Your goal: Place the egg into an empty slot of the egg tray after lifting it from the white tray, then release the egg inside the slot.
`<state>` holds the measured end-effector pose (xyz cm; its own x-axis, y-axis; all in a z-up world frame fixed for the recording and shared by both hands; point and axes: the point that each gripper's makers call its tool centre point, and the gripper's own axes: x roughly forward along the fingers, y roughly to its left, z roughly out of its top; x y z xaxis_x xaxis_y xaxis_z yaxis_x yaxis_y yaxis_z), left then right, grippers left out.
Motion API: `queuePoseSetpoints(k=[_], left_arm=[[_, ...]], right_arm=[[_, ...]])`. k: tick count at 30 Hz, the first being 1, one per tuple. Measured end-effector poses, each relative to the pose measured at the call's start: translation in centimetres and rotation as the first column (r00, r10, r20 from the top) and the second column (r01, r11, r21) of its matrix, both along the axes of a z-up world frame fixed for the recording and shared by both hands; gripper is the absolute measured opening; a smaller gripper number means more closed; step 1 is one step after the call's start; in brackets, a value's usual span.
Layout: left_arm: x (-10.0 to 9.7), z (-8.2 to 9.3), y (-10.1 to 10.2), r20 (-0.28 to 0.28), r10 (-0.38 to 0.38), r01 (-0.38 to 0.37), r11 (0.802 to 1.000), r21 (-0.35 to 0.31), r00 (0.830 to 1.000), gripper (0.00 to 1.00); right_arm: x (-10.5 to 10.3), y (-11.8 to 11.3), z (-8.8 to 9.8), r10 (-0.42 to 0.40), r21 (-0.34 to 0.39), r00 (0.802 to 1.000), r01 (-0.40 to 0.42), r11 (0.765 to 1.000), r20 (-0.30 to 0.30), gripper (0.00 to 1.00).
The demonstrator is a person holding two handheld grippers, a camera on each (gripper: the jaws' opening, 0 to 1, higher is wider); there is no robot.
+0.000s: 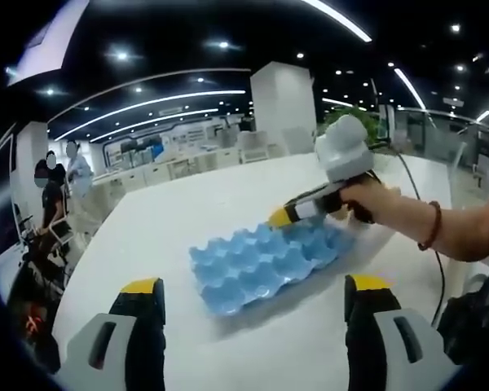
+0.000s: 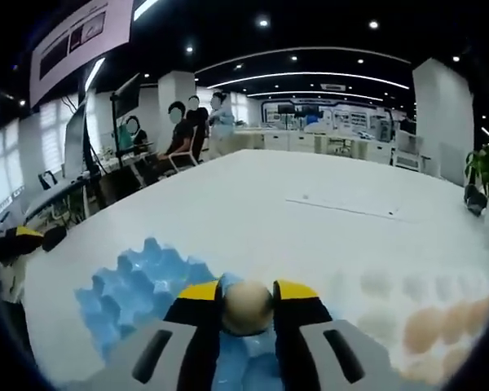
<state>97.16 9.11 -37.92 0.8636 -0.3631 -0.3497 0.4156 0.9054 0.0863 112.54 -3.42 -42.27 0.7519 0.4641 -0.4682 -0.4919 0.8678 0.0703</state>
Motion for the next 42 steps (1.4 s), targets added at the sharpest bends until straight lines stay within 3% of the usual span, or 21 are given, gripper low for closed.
queuePoseSetpoints(k=[19,21,23,27,30,37,42], left_arm=[[0.0,0.1,-0.5,0.003,-0.01,0.01,1.0,-0.004,1.0,0.93],[0.0,0.1,-0.5,0.004,-0.011,0.011,1.0,-0.004,1.0,0.93],[0.0,0.2,-0.6,0.006,-0.015,0.015,1.0,-0.008,1.0,0.94],[0.1,0.3,-0.7,0.01,-0.015,0.015,1.0,-0.022,1.0,0.96],[0.1,0.4,-0.9,0.011,-0.014,0.015,0.999,-0.03,1.0,1.0],[0.0,0.2,-0.9,0.005,-0.016,0.017,0.999,-0.037,1.0,1.0],[0.0,0.1,-0.9,0.003,-0.015,0.015,0.999,-0.034,1.0,1.0]], right_arm=[[-0.6,-0.3,-0.2,0.016,0.041,1.0,-0.017,0.999,0.005,0.25],[-0.6,-0.3,0.5,0.016,0.071,0.999,-0.018,0.997,0.034,0.27],[-0.5,-0.5,1.7,0.003,0.105,0.997,-0.011,0.994,0.078,0.31],[-0.5,-0.9,2.1,0.008,0.099,0.995,-0.018,0.995,0.103,0.37],[-0.5,-1.0,2.3,0.006,0.123,0.994,-0.02,0.992,0.108,0.46],[-0.6,-1.5,1.8,0.007,0.086,0.993,-0.017,0.996,0.117,0.61],[-0.7,-1.7,1.7,0.016,0.084,0.994,-0.025,0.996,0.111,0.63]])
